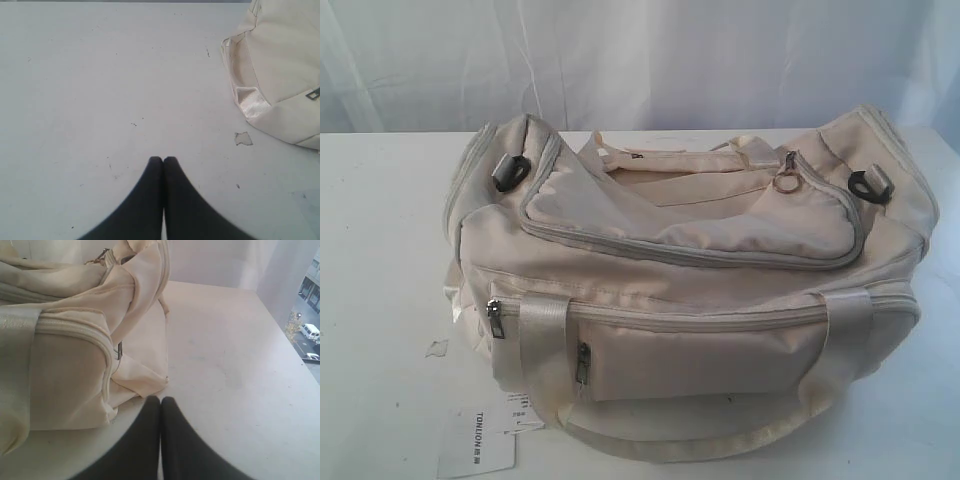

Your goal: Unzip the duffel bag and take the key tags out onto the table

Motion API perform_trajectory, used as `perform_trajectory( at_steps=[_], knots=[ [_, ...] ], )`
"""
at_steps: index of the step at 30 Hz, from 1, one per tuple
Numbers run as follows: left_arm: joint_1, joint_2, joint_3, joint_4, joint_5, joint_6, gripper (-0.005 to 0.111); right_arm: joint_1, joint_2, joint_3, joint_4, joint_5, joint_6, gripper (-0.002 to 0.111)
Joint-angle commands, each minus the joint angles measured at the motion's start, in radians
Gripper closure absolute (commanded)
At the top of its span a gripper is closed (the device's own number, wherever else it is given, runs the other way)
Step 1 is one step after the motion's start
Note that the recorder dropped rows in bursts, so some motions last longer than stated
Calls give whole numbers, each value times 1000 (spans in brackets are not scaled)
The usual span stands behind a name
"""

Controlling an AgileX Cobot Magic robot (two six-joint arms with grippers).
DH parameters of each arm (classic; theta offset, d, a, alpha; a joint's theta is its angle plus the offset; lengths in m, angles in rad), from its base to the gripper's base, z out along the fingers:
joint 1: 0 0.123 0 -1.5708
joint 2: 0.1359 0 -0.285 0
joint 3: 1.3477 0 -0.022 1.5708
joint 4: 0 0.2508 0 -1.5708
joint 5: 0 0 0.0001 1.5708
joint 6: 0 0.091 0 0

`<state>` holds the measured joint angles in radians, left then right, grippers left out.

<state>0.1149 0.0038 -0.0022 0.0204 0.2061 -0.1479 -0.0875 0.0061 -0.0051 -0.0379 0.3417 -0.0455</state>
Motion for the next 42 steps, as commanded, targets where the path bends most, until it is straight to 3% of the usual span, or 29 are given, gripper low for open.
perform_trajectory(
  at_steps=[1, 42],
  knots=[
    [5, -4, 2, -4, -4, -10, 107, -4, -6, 5, -4, -8, 6, 108],
    [-1, -4, 2, -4, -4, -10, 107, -4, -6, 5, -4, -8, 23, 108]
  ],
)
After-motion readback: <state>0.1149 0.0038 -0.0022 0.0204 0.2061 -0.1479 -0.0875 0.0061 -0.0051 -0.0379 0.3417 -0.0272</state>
